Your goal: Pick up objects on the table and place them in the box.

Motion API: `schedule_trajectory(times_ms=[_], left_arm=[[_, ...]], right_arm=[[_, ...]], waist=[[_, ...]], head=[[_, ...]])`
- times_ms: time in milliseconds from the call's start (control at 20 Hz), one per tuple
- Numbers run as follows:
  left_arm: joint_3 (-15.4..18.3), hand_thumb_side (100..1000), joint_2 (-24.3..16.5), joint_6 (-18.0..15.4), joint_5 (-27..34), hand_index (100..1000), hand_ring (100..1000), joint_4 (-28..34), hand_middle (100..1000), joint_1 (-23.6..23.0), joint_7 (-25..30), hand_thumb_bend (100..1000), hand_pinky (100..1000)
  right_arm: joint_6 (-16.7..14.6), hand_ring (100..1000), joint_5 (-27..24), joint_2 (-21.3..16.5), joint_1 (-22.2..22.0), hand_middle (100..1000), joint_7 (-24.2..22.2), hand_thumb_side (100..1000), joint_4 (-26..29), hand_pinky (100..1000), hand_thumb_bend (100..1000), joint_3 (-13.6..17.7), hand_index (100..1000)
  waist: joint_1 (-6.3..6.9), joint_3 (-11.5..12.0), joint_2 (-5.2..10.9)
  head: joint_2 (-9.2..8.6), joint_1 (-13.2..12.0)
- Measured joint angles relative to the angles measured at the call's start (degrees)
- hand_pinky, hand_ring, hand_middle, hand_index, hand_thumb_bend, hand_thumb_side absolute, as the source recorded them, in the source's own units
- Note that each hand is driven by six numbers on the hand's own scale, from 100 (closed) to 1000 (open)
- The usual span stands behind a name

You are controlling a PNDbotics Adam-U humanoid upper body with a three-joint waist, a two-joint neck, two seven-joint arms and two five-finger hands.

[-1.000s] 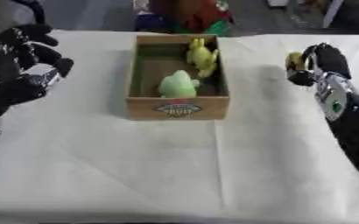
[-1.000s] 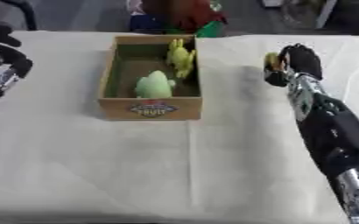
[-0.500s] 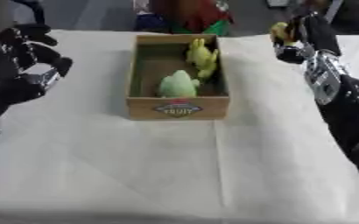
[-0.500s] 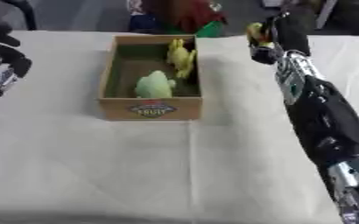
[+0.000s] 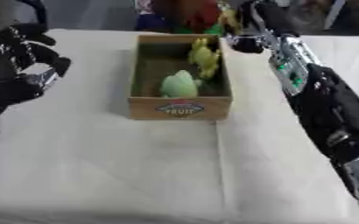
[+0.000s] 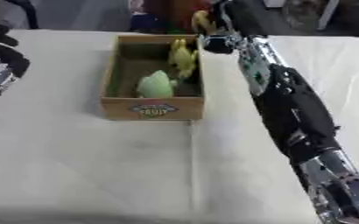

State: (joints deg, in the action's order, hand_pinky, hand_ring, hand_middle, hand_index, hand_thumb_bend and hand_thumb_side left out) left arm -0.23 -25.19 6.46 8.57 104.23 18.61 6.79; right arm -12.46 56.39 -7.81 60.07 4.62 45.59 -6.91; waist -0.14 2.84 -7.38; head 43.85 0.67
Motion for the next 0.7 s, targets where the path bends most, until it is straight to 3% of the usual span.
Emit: schedule_trajectory(times_ms=[50, 100, 300, 500, 700], left_arm=[[0.0, 100, 0.0, 0.0, 0.01, 779, 621, 0.0, 622, 0.0, 0.05, 455, 668], [0.0, 100, 0.0, -0.01, 0.03, 779, 621, 0.0, 622, 0.0, 0.07, 455, 668], [0.0, 100, 0.01, -0.01, 0.44, 779, 621, 0.0, 621, 0.0, 0.07, 453, 668], [0.0, 100, 0.02, 0.0, 0.52, 779, 621, 0.0, 622, -0.01, 0.06, 449, 668], [0.02, 100, 0.02, -0.09, 0.53, 777, 620, 0.0, 620, -0.2, -0.15, 448, 666]], right_arm=[[-0.63, 591, 0.03, 0.48, -0.05, 433, -0.9, 271, -0.02, 612, 145, -0.28, 554], [-1.23, 627, 0.05, 0.79, -0.11, 498, -1.73, 273, -0.06, 634, 240, -0.54, 670], [-3.55, 676, 0.06, 1.2, -0.41, 591, -5.76, 218, -0.39, 652, 345, -1.11, 800], [-4.42, 733, -0.53, 1.02, -1.07, 703, -8.16, 150, -0.35, 671, 363, -1.14, 848], [-4.4, 743, -3.14, -0.16, -1.97, 705, -8.57, 100, 1.65, 673, 333, -0.92, 845]], waist=[[0.05, 0.0, 0.0], [0.07, 0.0, 0.0], [0.06, -0.22, 0.03], [0.08, -0.74, 0.07], [0.18, -1.25, 0.08]], head=[[0.0, 0.01], [0.0, 0.01], [0.0, 0.0], [0.0, -0.02], [0.0, -0.13]])
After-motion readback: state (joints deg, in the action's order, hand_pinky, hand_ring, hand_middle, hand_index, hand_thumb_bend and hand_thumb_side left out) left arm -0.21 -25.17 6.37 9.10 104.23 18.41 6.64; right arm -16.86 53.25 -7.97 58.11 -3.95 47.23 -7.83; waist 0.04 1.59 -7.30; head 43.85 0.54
